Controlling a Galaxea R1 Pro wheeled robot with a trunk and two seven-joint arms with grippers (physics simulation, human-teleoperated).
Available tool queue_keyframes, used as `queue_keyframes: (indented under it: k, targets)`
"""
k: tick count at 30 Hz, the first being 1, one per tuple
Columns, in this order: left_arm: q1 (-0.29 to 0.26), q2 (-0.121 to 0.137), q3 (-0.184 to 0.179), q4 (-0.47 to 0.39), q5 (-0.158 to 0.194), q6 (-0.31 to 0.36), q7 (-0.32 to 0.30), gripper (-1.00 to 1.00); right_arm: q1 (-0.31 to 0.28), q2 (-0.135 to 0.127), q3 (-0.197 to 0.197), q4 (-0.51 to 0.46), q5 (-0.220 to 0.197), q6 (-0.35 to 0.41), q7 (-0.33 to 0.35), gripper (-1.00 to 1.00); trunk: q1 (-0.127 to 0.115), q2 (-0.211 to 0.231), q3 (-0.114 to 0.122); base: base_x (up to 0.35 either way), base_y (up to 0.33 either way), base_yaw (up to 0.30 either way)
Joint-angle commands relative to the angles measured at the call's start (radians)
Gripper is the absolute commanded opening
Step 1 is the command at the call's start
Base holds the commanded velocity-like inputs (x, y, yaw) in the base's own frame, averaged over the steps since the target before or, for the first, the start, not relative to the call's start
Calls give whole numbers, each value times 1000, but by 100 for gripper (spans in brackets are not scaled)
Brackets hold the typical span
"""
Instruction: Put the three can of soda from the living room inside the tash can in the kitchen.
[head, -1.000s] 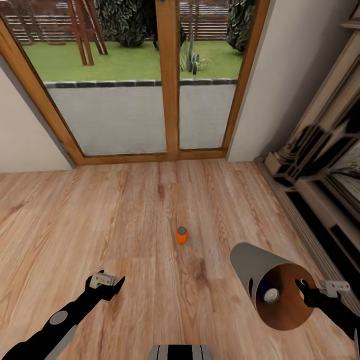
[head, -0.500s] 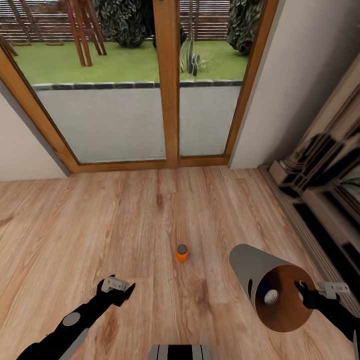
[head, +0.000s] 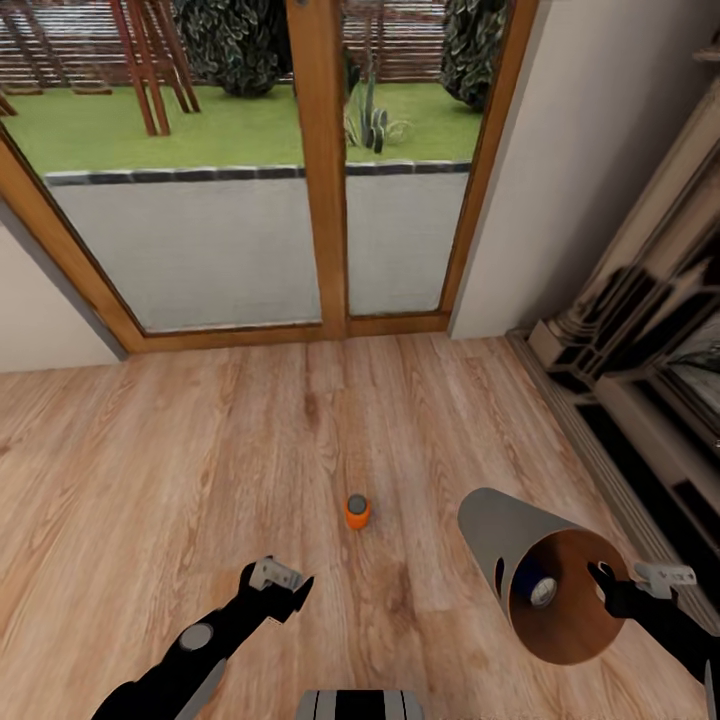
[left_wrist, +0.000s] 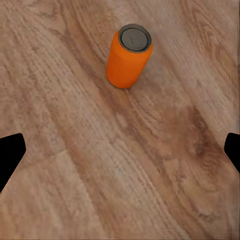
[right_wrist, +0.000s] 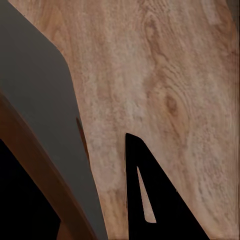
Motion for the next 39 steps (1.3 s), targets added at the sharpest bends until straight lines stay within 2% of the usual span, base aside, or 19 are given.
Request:
queue_keyframes:
  k: [1,19,22,23,25,26,27,28,30,31,34,35,39]
  targets:
    - [0,1,-1,-3,10,-3,-2,100,-2,1,-3,-2,-3,8,8,-100,0,0,0,1,0,-223]
    - [0,5,6,-14,12,-9,-5,100,-2,3,-3,3,-2,7,8,-100,0,0,14,0,0,-234]
    - [-6,5,13,-17,18,46,-7,100,-2,2,-2,6,-2,7,6,-100,0,0,16,0,0,-155]
    - [-15,4,29,-21,22,106,-7,100,-2,2,-1,7,-1,7,4,-100,0,0,16,0,0,-80]
    - [-66,-1,101,-37,31,228,-7,100,-2,4,0,8,-1,7,2,-100,0,0,16,0,0,-42]
    - [-83,-2,123,-39,32,256,-7,100,-2,6,0,8,-1,7,1,-100,0,0,16,0,0,-26]
    - [-126,-4,160,-38,35,309,-7,100,-2,9,0,8,0,7,1,-100,0,0,16,0,0,-17]
    - [-149,-4,175,-35,35,336,-6,100,-2,11,0,8,0,7,1,-100,0,0,16,0,0,-13]
    - [-252,-6,211,-7,38,431,-4,100,-2,14,0,8,1,7,2,-100,0,0,16,0,0,-7]
    - [-300,-6,221,11,39,476,-4,100,-2,17,1,8,2,7,3,-100,0,0,16,0,0,-4]
    - [-383,-6,231,58,51,551,-3,100,-2,21,3,9,4,7,0,-100,0,0,16,0,0,-2]
    - [-414,-6,233,83,68,572,-3,100,-2,22,5,8,5,7,-1,-100,0,0,16,0,0,0]
    - [-463,-11,233,135,138,600,-3,100,-2,23,8,7,5,7,-2,-100,0,0,16,0,0,0]
